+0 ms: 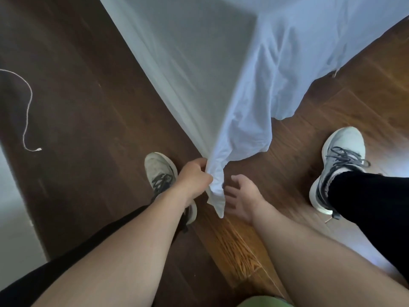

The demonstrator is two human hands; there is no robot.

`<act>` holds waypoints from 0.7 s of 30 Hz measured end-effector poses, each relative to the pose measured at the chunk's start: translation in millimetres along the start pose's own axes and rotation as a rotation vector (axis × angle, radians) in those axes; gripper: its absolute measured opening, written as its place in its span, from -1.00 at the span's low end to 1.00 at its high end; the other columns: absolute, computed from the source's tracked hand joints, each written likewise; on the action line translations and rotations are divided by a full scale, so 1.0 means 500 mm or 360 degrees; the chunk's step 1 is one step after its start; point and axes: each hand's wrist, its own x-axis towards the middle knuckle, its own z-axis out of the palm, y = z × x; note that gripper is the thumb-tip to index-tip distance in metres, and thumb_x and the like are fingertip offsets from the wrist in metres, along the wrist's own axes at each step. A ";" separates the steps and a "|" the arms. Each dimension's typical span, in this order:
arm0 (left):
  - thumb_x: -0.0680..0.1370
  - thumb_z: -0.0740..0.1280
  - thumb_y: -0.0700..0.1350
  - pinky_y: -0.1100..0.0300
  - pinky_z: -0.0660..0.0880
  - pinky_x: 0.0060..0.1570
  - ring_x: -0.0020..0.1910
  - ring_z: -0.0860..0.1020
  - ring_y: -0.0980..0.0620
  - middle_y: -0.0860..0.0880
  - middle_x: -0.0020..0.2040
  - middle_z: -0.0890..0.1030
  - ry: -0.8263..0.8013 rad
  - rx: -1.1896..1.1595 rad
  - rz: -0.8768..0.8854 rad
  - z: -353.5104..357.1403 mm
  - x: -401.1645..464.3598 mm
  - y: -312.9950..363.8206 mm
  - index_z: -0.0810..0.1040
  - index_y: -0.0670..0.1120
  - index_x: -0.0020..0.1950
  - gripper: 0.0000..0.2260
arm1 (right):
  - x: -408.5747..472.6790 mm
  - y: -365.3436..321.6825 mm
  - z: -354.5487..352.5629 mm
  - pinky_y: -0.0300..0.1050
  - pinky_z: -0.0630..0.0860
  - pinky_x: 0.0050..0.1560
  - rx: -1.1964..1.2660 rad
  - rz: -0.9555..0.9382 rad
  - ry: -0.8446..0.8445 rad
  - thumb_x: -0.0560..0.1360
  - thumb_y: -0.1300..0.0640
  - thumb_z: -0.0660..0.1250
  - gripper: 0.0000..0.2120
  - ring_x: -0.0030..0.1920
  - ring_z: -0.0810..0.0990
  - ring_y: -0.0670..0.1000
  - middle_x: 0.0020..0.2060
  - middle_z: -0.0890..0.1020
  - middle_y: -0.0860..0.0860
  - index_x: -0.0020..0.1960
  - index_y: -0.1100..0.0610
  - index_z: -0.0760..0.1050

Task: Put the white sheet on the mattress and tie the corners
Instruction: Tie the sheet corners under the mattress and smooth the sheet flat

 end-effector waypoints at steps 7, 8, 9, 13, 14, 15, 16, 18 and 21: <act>0.43 0.27 -0.29 -0.09 0.65 0.13 0.06 0.66 -0.03 0.04 0.05 0.70 -0.0038 -0.0026 -0.0039 -0.004 0.014 -0.001 0.64 0.08 0.19 -0.57 | 0.029 0.028 0.013 -0.02 0.56 -0.11 0.0068 0.0019 0.0081 0.62 -0.19 0.29 -0.55 -0.40 0.41 -0.06 -0.02 0.75 0.10 0.33 0.12 0.45; 0.44 0.27 -0.28 -0.10 0.63 0.14 0.07 0.65 -0.04 0.03 0.06 0.69 -0.0046 -0.0014 -0.0044 -0.005 0.015 0.002 0.63 0.05 0.20 -0.59 | 0.031 0.027 0.010 -0.01 0.58 -0.10 0.0027 0.0013 0.0130 0.62 -0.19 0.29 -0.55 -0.35 0.47 -0.04 -0.03 0.75 0.09 0.32 0.12 0.47; 0.45 0.26 -0.28 -0.10 0.62 0.16 0.07 0.64 -0.06 0.00 0.05 0.69 -0.0052 -0.0017 -0.0047 -0.006 0.019 0.006 0.63 0.04 0.16 -0.62 | 0.033 0.023 0.005 0.00 0.60 -0.05 -0.0014 0.0008 0.0172 0.61 -0.20 0.30 -0.55 -0.25 0.54 -0.01 0.00 0.73 0.09 0.32 0.12 0.49; 0.41 0.23 -0.24 -0.15 0.60 0.18 0.06 0.64 -0.13 -0.08 0.02 0.68 0.0004 -0.0091 -0.0088 -0.005 0.023 0.008 0.62 0.00 0.07 -0.68 | 0.040 0.013 0.001 0.18 0.38 0.44 -0.0160 0.0039 0.0210 0.59 -0.30 0.26 -0.35 0.43 0.44 0.15 0.43 0.48 0.07 0.54 0.05 0.34; 0.38 0.22 -0.21 -0.16 0.60 0.18 0.06 0.64 -0.13 -0.07 0.03 0.68 0.0012 -0.0121 -0.0101 -0.003 0.024 0.005 0.62 -0.01 0.09 -0.66 | 0.042 0.009 0.008 0.16 0.33 0.45 -0.0129 0.0026 0.0179 0.60 -0.31 0.24 -0.34 0.48 0.39 0.16 0.48 0.42 0.06 0.56 0.04 0.32; 0.34 0.21 -0.19 -0.17 0.60 0.19 0.06 0.64 -0.13 -0.07 0.03 0.69 0.0021 -0.0147 -0.0124 -0.002 0.024 -0.001 0.63 0.00 0.10 -0.62 | 0.048 0.008 0.014 0.14 0.35 0.40 -0.0070 0.0020 0.0163 0.60 -0.32 0.22 -0.37 0.47 0.41 0.16 0.46 0.45 0.07 0.52 0.04 0.37; 0.31 0.20 -0.17 -0.19 0.60 0.19 0.06 0.65 -0.13 -0.07 0.03 0.69 0.0029 -0.0177 -0.0138 -0.001 0.024 -0.005 0.63 0.00 0.10 -0.59 | 0.056 0.008 0.021 0.12 0.40 0.34 -0.0005 0.0019 0.0134 0.58 -0.34 0.23 -0.40 0.40 0.47 0.17 0.38 0.51 0.08 0.44 0.04 0.46; 0.29 0.19 -0.17 -0.19 0.61 0.18 0.06 0.66 -0.15 -0.08 0.02 0.70 0.0033 -0.0209 -0.0147 -0.002 0.031 -0.015 0.64 -0.02 0.11 -0.55 | 0.080 0.009 0.047 0.17 0.47 0.34 0.0097 0.0047 0.0073 0.40 -0.45 0.36 -0.28 0.30 0.57 0.22 0.27 0.61 0.14 0.33 0.06 0.55; 0.32 0.19 -0.18 -0.11 0.62 0.13 0.05 0.66 -0.17 -0.09 0.00 0.70 0.0013 -0.0212 -0.0156 -0.007 0.034 -0.013 0.65 0.00 0.09 -0.58 | 0.160 0.036 0.051 0.17 0.54 0.24 0.0213 0.0026 0.0111 0.32 -0.42 0.48 -0.20 0.22 0.64 0.18 0.19 0.68 0.10 0.38 0.07 0.57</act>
